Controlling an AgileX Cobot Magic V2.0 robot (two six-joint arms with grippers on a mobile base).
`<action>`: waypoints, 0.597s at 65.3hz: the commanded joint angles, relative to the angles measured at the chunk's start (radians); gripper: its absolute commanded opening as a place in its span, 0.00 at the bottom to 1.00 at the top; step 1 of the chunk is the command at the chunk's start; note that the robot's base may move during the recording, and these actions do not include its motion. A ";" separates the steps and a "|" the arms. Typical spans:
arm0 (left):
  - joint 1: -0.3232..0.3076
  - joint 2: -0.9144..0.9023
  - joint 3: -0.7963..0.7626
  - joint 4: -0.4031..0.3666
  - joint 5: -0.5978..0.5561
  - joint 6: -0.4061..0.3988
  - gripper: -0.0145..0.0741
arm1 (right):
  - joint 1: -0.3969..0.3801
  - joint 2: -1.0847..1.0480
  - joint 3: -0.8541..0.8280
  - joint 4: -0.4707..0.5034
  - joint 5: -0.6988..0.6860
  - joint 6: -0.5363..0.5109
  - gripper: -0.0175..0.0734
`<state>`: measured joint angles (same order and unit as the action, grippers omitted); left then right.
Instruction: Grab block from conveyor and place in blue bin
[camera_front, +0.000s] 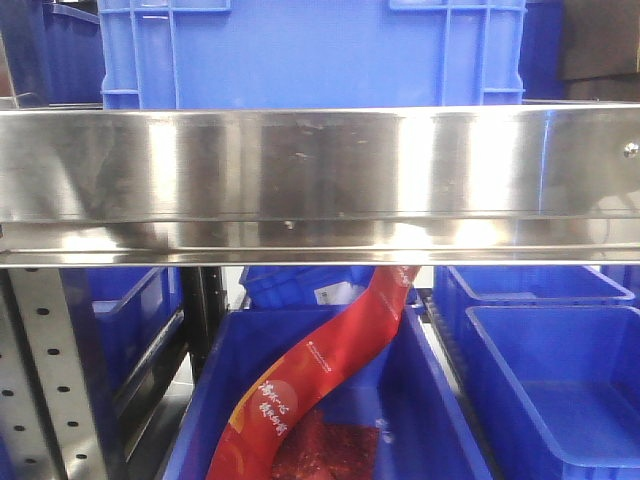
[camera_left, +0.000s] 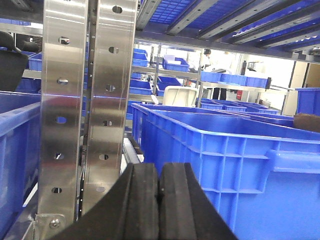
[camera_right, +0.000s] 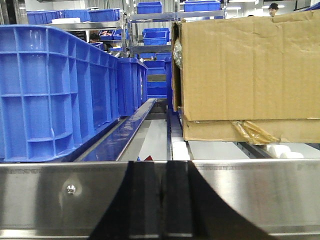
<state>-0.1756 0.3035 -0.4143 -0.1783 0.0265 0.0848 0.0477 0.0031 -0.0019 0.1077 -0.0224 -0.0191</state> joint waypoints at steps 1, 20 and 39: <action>0.003 -0.004 0.003 -0.003 -0.014 0.001 0.04 | -0.005 -0.003 0.002 -0.008 -0.023 0.002 0.01; 0.083 -0.105 0.126 0.164 0.041 -0.066 0.04 | -0.005 -0.003 0.002 -0.008 -0.023 0.002 0.01; 0.153 -0.267 0.352 0.193 -0.026 -0.127 0.04 | -0.005 -0.003 0.002 -0.008 -0.023 0.002 0.01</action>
<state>-0.0294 0.0721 -0.1028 0.0320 0.0437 -0.0305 0.0463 0.0031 -0.0019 0.1077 -0.0224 -0.0191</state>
